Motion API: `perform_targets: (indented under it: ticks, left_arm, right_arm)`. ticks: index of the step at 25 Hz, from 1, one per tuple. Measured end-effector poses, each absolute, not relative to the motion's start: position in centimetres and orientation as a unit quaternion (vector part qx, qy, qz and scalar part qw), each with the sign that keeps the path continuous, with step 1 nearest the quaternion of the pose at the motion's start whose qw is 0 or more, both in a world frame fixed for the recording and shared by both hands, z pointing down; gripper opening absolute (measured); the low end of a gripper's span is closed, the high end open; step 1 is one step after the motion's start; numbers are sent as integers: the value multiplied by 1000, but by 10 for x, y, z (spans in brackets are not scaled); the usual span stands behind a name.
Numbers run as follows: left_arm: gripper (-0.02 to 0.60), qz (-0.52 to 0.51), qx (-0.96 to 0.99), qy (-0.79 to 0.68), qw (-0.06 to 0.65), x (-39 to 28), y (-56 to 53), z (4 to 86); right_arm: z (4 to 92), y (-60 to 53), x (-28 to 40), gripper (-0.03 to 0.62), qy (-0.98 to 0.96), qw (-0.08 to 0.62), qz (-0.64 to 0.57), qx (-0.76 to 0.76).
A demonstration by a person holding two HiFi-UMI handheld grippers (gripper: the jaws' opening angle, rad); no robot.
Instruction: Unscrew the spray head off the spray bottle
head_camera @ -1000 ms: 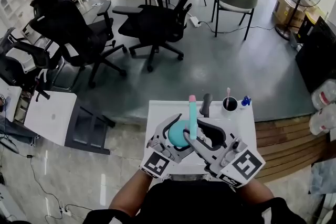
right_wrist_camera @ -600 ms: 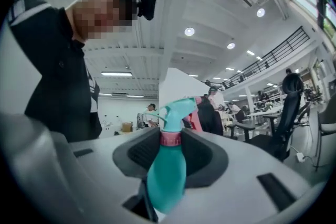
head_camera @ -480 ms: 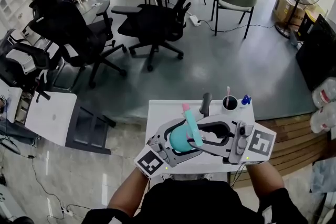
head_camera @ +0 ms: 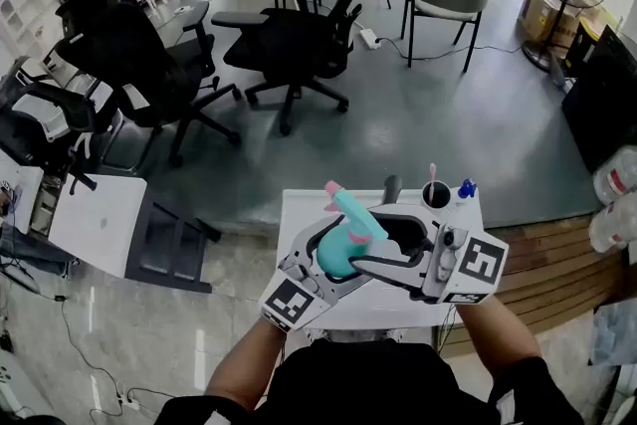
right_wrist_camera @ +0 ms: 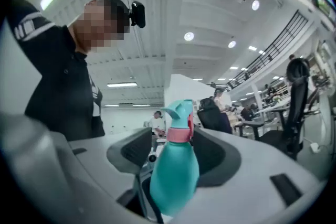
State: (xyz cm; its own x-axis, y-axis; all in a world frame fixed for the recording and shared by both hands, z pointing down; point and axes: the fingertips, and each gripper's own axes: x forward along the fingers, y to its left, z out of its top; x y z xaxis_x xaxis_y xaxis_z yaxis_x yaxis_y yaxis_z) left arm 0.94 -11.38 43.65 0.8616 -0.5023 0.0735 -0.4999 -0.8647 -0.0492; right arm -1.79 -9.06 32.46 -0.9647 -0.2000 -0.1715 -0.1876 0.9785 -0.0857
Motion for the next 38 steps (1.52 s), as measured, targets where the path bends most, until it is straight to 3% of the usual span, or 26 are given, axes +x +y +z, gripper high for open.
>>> perform_targets:
  ticks: [4, 14, 16, 29, 33, 38]
  left_arm:
    - [460, -62, -953, 293, 45, -4, -129, 447]
    - [460, -79, -947, 305, 68, 2, -130, 447]
    - [460, -79, -947, 304, 71, 3, -130, 445]
    - [460, -32, -969, 242, 45, 14, -107, 429]
    - [460, -22, -972, 230, 35, 19, -101, 420]
    - [460, -20, -970, 240, 28, 17, -105, 419]
  right_arm:
    - [328, -106, -8, 218, 969, 106, -30, -222]
    - [324, -117, -10, 198, 946, 80, -35, -312]
    - [322, -117, -13, 144, 945, 77, -32, -316]
    - [311, -91, -18, 137, 982, 67, 6, -175]
    - [308, -85, -13, 140, 990, 87, -3, -109]
    - [305, -90, -10, 147, 985, 116, 0, -129]
